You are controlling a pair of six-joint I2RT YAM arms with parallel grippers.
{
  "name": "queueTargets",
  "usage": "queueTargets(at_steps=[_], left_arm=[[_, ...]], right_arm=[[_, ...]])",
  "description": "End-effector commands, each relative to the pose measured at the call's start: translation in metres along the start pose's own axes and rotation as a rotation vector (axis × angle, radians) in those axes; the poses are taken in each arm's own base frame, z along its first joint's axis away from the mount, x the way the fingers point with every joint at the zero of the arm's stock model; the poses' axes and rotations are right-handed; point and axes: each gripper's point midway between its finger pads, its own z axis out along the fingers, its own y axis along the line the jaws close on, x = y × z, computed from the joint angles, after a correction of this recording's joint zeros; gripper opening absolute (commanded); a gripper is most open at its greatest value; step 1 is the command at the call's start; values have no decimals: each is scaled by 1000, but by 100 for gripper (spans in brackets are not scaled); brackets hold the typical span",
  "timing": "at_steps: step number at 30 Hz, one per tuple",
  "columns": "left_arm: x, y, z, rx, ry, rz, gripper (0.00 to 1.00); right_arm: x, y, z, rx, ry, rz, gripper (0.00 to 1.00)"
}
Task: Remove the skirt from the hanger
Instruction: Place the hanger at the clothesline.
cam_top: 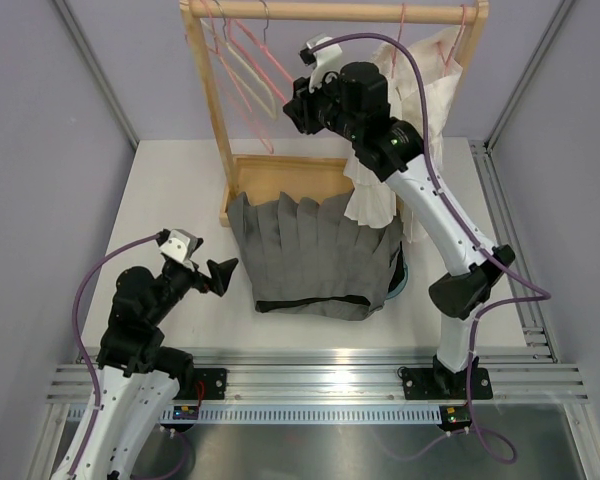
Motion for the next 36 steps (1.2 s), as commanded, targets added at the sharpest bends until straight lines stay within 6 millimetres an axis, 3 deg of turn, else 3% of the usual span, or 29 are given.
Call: queueTargets(at_steps=[1, 2, 7, 9, 11, 13, 17, 18, 20, 22, 25, 26, 30, 31, 33, 34, 36], left_arm=[[-11, -5, 2, 36, -49, 14, 99], [-12, -7, 2, 44, -52, 15, 99], [-11, -24, 6, 146, -59, -17, 99], [-9, -28, 11, 171, -43, -58, 99], [-6, -28, 18, 172, -10, -99, 99], [-6, -30, 22, 183, 13, -137, 99], [3, -31, 33, 194, 95, -207, 99], [14, -28, 36, 176, 146, -224, 99], [16, -23, 37, 151, 177, -226, 99], [21, -20, 35, 129, 200, -217, 99], [21, -12, 30, 82, 186, -192, 99], [21, -9, 29, 65, 182, -183, 99], [22, 1, 22, 0, 160, -154, 99], [20, 1, 21, -3, 154, -150, 99], [20, 4, 21, -21, 153, -144, 99], [21, 5, 21, -26, 156, -145, 99], [20, 5, 21, -25, 155, -141, 99]], right_arm=[[-33, 16, -24, -36, -81, -47, 37], [-37, 16, -30, -39, -87, -67, 41], [-42, 22, -70, -93, -76, -249, 86], [-34, 23, -93, -125, -59, -356, 96], [-21, 29, -117, -198, -36, -449, 99], [7, 35, -134, -288, 41, -490, 100], [95, 85, -195, -736, 187, -540, 100], [117, 92, -215, -824, 232, -554, 99], [154, 101, -227, -909, 308, -496, 99], [180, 95, -219, -875, 389, -489, 99], [210, 78, -186, -719, 472, -464, 99], [220, 63, -167, -615, 506, -462, 100], [237, 43, -125, -362, 549, -417, 99], [242, 30, -116, -249, 570, -437, 99], [258, 34, -101, -184, 587, -453, 99], [267, 26, -99, -117, 612, -478, 100], [284, 33, -95, -141, 643, -478, 99]])
